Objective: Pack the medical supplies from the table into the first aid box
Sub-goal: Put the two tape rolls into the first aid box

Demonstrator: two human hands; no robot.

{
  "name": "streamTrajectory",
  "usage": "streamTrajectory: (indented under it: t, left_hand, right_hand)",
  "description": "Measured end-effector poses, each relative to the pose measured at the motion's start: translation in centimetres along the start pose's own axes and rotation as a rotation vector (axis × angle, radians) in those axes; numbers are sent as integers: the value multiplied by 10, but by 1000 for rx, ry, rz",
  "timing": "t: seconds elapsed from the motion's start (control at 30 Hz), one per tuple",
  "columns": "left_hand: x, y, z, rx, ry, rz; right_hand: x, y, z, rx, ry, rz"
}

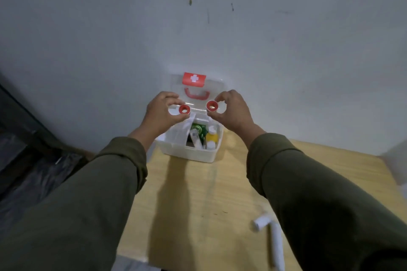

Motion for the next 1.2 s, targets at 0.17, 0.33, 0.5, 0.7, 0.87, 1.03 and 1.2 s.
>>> streamTrajectory:
  t: [0.17,0.33,0.5,0.7,0.87,1.03,1.2]
  left_hand:
    - [54,27,-14,52,27,1]
    - [87,39,3,150,-12,-3]
    - [110,44,20,229,-43,-4]
    - [128,50,33,295,-82,-20]
    - [133,55,38,354,-66,-8]
    - [135,56,43,384,-49,-3]
    - [134,56,45,400,-45,-13]
  right_hand:
    - [30,16,47,51,-22,47]
    - [41,27,90,83,-48,123]
    - [43,30,123,115,-91,193]
    - [39,35,142,159,-147,226]
    - [38,40,146,180,-165,233]
    - [33,42,150,213,-190,250]
    - [30,42,151,229,-204,262]
Point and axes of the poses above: each hand's wrist, its own y-axis towards the middle knuckle, its own z-axis out of the palm, x = y × z, the point moved 7 cm from there along y, towards the middle knuckle, and after that the axes turned 1 degree about -x, right-handed, at the moved point
